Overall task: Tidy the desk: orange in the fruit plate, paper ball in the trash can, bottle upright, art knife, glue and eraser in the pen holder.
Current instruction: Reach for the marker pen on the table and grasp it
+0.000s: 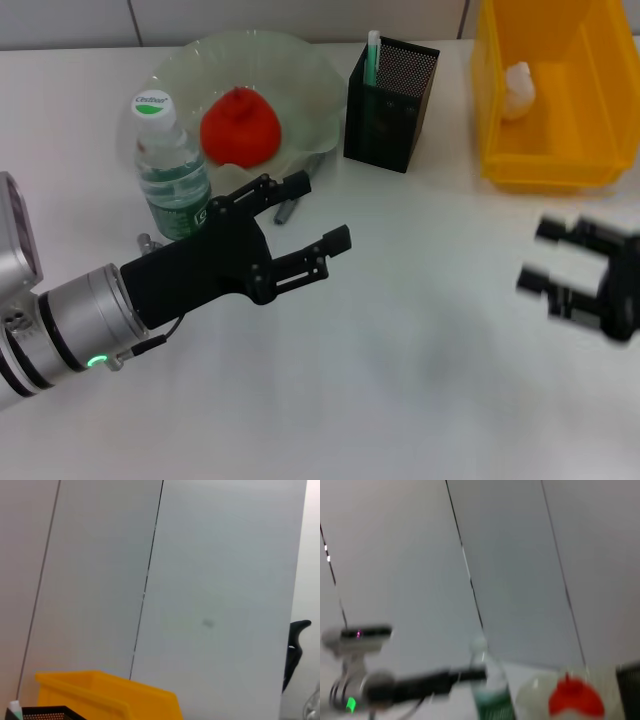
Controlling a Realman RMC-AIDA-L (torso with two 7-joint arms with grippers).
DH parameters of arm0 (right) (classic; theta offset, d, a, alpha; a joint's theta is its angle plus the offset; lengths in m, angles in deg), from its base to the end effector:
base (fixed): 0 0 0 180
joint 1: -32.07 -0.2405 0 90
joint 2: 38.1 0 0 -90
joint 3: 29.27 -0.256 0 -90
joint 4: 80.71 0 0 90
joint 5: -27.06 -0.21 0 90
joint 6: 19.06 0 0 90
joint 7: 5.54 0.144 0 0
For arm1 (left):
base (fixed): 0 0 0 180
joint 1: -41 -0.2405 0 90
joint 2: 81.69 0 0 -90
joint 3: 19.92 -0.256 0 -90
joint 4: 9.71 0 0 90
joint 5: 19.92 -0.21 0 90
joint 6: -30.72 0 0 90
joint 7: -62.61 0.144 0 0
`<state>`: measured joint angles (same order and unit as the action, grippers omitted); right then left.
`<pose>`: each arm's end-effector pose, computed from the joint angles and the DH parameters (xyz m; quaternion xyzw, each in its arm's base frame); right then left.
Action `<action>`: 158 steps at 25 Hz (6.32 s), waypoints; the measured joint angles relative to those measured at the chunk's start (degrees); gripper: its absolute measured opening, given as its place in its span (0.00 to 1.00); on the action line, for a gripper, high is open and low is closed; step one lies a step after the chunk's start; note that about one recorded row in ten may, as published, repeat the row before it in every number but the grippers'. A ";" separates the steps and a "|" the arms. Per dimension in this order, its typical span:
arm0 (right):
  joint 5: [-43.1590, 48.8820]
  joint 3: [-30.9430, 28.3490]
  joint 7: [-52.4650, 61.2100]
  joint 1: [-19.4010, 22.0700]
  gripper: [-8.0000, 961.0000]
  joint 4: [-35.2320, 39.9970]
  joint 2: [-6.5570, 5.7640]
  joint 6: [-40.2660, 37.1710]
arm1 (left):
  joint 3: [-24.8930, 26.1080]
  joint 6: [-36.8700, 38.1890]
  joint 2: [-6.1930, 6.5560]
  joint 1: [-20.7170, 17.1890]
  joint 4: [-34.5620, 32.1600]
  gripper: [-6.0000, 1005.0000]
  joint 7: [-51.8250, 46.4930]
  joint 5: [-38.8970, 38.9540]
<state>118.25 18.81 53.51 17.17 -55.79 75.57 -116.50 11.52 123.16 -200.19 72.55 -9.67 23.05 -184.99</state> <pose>0.3208 0.2441 0.0180 -0.8936 0.1998 0.3545 0.1897 -0.2494 0.2754 -0.0662 -0.8775 -0.1504 -0.4228 0.1693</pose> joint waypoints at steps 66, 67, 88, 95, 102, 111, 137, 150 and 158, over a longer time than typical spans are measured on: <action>1.29 -4.08 -5.89 -3.75 0.73 -4.18 1.68 4.64 | 49.55 -100.75 2.04 -1.14 82.11 0.80 34.01 -0.45; 1.29 -4.08 -5.89 -3.75 0.73 -4.18 1.68 4.64 | 49.55 -100.75 2.04 -1.14 82.11 0.80 34.01 -0.45; 4.49 -3.82 -6.41 -2.37 0.73 -4.14 1.21 4.56 | 55.97 -164.82 0.01 -3.18 96.68 0.80 53.71 26.80; 6.05 -3.81 -7.40 -1.90 0.73 -3.59 1.34 6.01 | 53.39 -164.15 -0.19 -4.46 86.89 0.80 55.24 31.04; 6.18 -3.51 -7.40 -1.85 0.72 -3.25 1.51 7.42 | 51.28 -159.12 -0.24 -4.62 82.54 0.80 56.85 31.92; 6.20 -3.93 -7.46 -2.05 0.72 -3.21 1.64 7.45 | 48.58 -152.39 -0.08 -4.16 77.79 0.80 58.29 30.93; 5.57 -4.15 -7.20 -1.77 0.72 -3.34 1.73 7.02 | 46.17 -144.00 -0.33 -2.65 70.21 0.72 58.36 25.09; 5.59 -4.14 -7.16 -1.56 0.72 -3.39 1.73 6.91 | 44.20 -141.28 -0.33 -2.11 68.52 0.66 56.05 21.32; 5.65 -4.14 -7.12 -1.18 0.72 -3.23 1.73 6.82 | 43.73 -140.53 -0.33 -2.10 68.52 0.62 55.31 20.58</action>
<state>123.90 14.67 46.40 16.00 -59.02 77.30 -109.69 55.25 -17.37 -200.51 70.45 58.84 78.36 -164.41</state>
